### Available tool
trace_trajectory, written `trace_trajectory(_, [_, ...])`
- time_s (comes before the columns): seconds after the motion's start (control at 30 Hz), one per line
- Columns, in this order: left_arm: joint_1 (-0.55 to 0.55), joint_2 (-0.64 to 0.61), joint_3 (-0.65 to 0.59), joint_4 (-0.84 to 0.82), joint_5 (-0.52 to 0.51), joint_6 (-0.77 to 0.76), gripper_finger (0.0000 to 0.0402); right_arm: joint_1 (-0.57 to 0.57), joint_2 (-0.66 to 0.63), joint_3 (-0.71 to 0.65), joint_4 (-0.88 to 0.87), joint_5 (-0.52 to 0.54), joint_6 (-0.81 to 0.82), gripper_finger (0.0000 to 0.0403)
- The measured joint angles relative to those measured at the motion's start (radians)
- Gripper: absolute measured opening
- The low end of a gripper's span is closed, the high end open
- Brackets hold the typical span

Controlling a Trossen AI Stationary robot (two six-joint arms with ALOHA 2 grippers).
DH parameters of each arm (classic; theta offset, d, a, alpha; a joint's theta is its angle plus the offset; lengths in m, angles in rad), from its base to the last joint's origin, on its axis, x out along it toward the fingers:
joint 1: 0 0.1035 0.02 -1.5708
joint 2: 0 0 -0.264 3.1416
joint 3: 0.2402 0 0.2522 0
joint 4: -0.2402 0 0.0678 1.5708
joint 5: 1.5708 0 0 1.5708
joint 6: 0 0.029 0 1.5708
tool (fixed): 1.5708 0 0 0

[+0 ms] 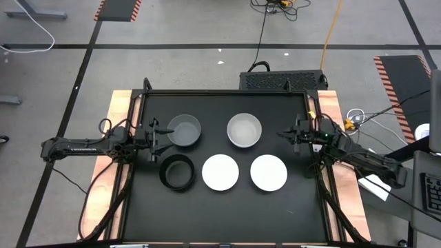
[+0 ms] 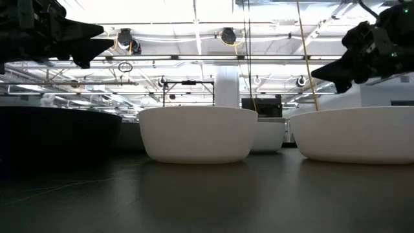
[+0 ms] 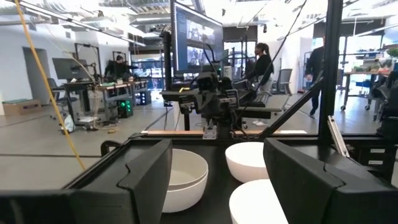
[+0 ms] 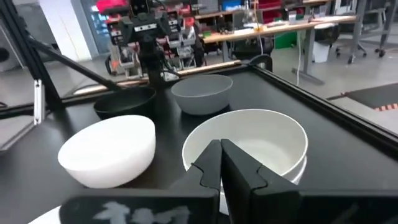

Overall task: Nest bowls inside each other
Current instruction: Stack the grey bowl on top of the light grey bowl

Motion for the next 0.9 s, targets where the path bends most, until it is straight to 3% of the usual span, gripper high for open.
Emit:
trace_trajectory(0.27, [-0.001,0.000,0.000,0.022,0.034,0.009,0.0255,0.000,-0.011,-0.054,0.075,-0.035,0.001,0.0000])
trace_trajectory(0.37, [0.001,0.000,0.000,0.021,-0.058,0.029,0.0255,0.000,-0.011,-0.055,0.073,-0.035,-0.008,0.0000])
trace_trajectory(0.47, [0.001,0.000,0.004,-0.003,-0.226,0.054,0.0255,0.000,-0.010,-0.055,0.070,-0.035,-0.019,0.0000])
trace_trajectory(0.6, [0.031,0.000,0.084,-0.172,-0.406,0.021,0.0255,0.000,-0.010,-0.056,0.068,-0.036,-0.017,0.0000])
trace_trajectory(0.9, [0.177,0.043,0.302,-0.499,-0.394,-0.039,0.0255,0.000,-0.010,-0.058,0.065,-0.036,-0.014,0.0000])
